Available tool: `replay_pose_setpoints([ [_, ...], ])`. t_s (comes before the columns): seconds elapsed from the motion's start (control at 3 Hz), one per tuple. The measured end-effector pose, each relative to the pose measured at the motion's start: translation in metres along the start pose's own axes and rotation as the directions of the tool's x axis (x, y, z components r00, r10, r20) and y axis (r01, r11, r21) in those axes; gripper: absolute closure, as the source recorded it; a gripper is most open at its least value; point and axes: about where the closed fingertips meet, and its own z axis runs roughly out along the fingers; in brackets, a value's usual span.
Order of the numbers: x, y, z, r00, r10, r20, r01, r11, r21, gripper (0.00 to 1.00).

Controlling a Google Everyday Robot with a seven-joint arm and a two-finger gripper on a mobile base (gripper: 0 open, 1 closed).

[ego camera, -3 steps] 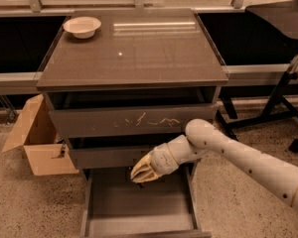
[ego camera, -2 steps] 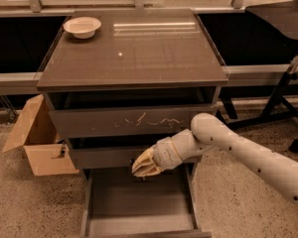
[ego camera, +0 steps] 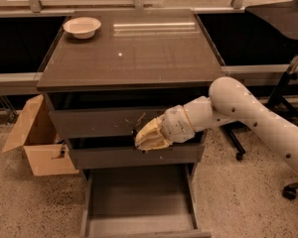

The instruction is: Pick rxbar chocolate from bottom drawer and place on counter

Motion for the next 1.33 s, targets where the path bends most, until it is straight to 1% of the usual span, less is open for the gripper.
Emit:
replay_pose_setpoints([
  [0.33, -0.002, -0.007, -0.005, 1.000, -0.013, 0.001, 0.013, 0.9998, 0.014, 1.00],
  [0.67, -0.010, -0.037, -0.029, 0.997, -0.072, 0.001, 0.072, 0.9945, 0.076, 1.00],
  [1.0, -0.028, -0.093, -0.067, 0.985, -0.173, -0.014, 0.173, 0.9782, 0.114, 1.00],
  [1.33, -0.029, -0.155, -0.113, 0.967, -0.247, -0.065, 0.254, 0.9590, 0.126, 1.00],
])
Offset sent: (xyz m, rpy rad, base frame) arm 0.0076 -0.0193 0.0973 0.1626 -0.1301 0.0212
